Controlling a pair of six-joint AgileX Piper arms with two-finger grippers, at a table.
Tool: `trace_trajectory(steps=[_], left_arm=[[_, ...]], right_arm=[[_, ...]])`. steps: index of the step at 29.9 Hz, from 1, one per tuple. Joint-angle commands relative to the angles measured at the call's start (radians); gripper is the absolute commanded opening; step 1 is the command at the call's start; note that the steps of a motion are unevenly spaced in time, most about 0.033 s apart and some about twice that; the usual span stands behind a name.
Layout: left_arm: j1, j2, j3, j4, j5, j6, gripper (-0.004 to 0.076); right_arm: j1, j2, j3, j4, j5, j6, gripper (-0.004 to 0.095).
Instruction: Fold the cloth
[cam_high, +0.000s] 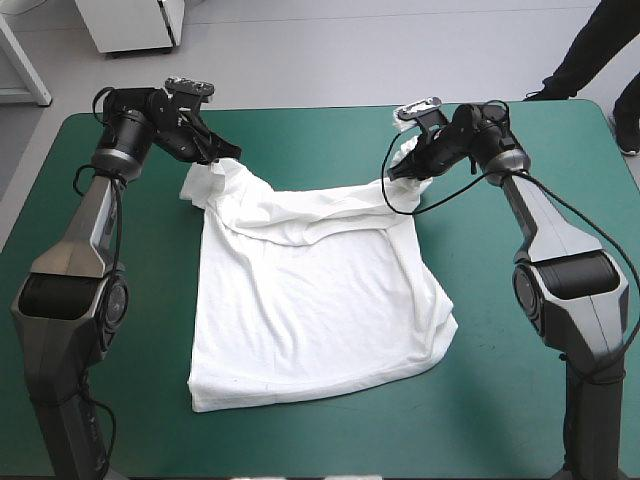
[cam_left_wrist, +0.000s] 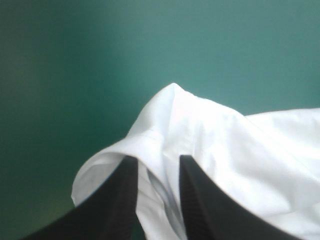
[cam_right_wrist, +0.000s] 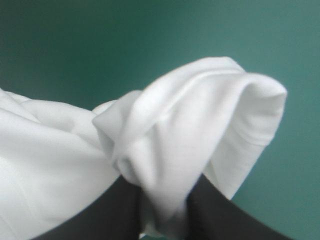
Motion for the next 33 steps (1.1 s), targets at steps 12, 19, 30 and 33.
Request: trace_trajectory(steps=[12,19,30,33], left_arm=[[0.005,-0.245,0.037,-0.079,0.177,-0.035,0.0449],[-0.095,-0.467,0.273,-0.106,0.175,-0.067,0.0449],[-0.224,-0.859,0.909,-0.04,0.175,-0.224,0.0449],[-0.224,-0.942,1.047,-0.064,0.175,-0.246,0.0449]], right_arm=[[-0.088,-0.255,-0.021,0.059,0.133,-0.028,0.0596],[-0.091,-0.509,0.255,-0.017,0.176,-0.027,0.054],[-0.091,-0.793,0.808,-0.021,0.137,-0.013,0.054],[-0.091,-0.838,0.856,-0.019,0.118,-0.013,0.054]])
